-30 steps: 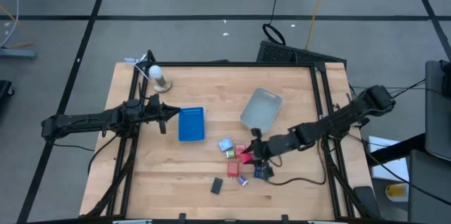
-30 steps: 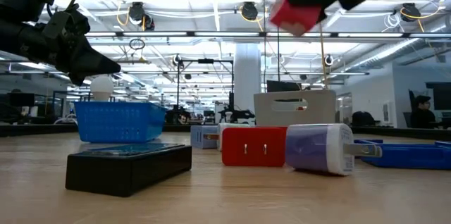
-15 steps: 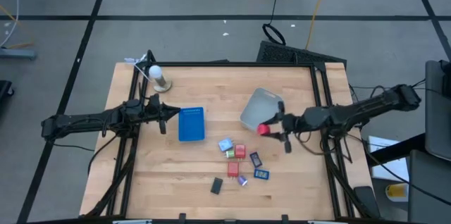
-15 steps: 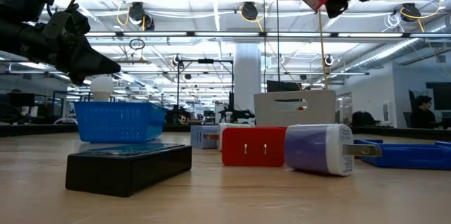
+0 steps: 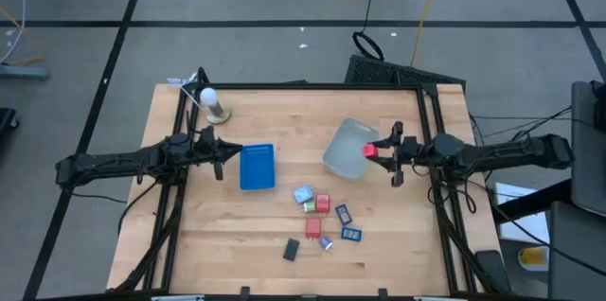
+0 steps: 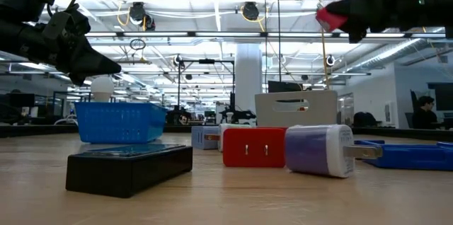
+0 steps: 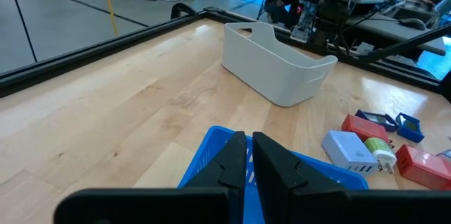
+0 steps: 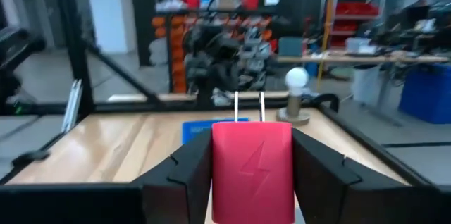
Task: Pick & Place Office items
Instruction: Put the pink charger adapter into the gray bin
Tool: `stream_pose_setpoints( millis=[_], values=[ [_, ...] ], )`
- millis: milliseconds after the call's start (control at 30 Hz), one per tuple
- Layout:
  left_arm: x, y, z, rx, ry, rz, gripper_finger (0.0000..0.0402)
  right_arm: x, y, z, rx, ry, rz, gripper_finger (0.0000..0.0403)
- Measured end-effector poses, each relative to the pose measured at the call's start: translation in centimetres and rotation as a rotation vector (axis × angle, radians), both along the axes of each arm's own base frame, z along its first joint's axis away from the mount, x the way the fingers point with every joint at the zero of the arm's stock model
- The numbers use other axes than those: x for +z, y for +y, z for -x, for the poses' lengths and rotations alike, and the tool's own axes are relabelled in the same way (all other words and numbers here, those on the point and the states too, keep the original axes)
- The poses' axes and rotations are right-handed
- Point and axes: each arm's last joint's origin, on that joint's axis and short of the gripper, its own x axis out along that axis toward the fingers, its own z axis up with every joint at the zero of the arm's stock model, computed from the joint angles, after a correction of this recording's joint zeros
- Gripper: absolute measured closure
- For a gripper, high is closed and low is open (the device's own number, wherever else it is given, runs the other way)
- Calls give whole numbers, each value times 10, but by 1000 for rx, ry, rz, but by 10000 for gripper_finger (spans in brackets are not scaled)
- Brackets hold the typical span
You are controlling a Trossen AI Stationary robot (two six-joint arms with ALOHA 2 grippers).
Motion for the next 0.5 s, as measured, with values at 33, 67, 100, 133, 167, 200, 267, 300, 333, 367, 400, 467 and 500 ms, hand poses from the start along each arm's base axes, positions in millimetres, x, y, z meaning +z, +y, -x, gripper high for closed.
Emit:
stream_pose_setpoints(
  millis=[33, 67, 100, 133, 167, 200, 267, 300, 333, 367, 400, 467, 500],
  values=[
    [0, 0, 0, 0, 0, 0, 376, -2, -1, 3, -10, -13, -1, 253],
    [0, 0, 0, 0, 0, 0, 376, -5, -2, 5, -18, -21, -2, 254],
    [0, 0, 0, 0, 0, 0, 376, -7, -3, 8, -26, -28, -2, 256],
    [0, 0, 0, 0, 0, 0, 376, -9, -4, 10, -34, -38, -1, 258],
    [0, 0, 0, 0, 0, 0, 376, -10, -5, 12, -41, -48, -1, 258],
    [0, 0, 0, 0, 0, 0, 376, -11, -6, 15, -48, -57, 0, 258],
    [0, 0, 0, 0, 0, 0, 376, -13, -7, 18, -58, -70, 0, 258],
    [0, 0, 0, 0, 0, 0, 376, -14, -7, 20, -62, -80, 1, 258],
    [0, 0, 0, 0, 0, 0, 376, -15, -7, 22, -65, -89, 2, 257],
    [0, 0, 0, 0, 0, 0, 376, -17, -8, 23, -68, -95, 2, 255],
    [0, 0, 0, 0, 0, 0, 376, -17, -8, 24, -71, -103, 1, 253],
    [0, 0, 0, 0, 0, 1, 376, -15, -8, 27, -77, -132, 4, 253],
    [0, 0, 0, 0, 0, 0, 376, -15, -9, 28, -82, -137, 5, 255]
  ],
)
